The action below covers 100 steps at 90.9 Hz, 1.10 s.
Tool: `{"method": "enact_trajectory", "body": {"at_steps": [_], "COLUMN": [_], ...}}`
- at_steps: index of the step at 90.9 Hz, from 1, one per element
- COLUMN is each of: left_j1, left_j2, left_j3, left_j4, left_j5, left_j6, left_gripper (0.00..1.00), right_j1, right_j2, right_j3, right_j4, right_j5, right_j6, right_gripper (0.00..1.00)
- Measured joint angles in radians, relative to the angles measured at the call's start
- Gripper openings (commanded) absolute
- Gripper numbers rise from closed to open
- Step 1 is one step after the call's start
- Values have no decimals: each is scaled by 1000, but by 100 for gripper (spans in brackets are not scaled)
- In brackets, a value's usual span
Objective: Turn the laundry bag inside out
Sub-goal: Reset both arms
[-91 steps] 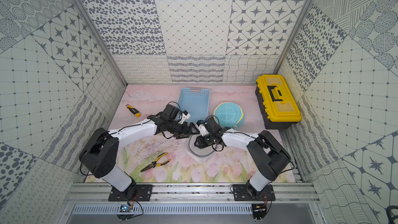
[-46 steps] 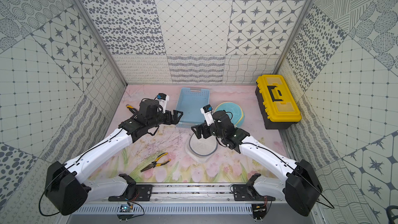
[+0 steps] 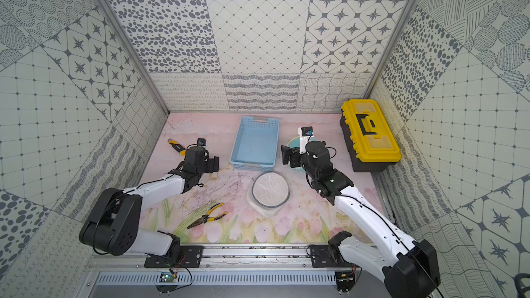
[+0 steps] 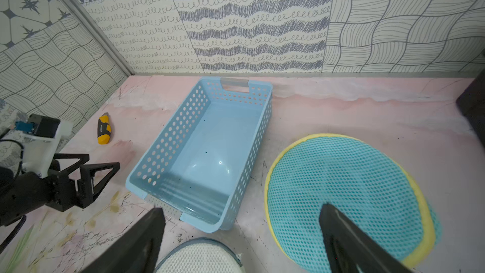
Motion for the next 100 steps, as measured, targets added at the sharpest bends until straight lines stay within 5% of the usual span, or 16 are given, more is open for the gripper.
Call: {"method": "enact_trajectory", "body": {"at_steps": [18, 36, 51, 86, 100], "left_j1": [68, 103, 129, 148, 148], "left_j2": [40, 63, 83, 103, 104], "left_j3": [-110, -167, -220, -240, -240], "left_j4": [177, 303, 443, 539, 555], "left_j5": [37, 41, 78, 116, 123], "left_j6": [26, 15, 9, -3, -3], "left_gripper": [99, 99, 99, 99, 99], "right_j1": [-61, -268, -402, -494, -491], "right_j2": [-5, -13, 157, 489, 519], "right_j3": [-87, -231, -312, -451, -447], "right_j4": [97, 298, 490, 925, 944], "right_j5": [56, 100, 85, -56, -72], "right_j6": [-22, -99, -158, -189, -197], "right_gripper": [97, 97, 97, 97, 97]}}
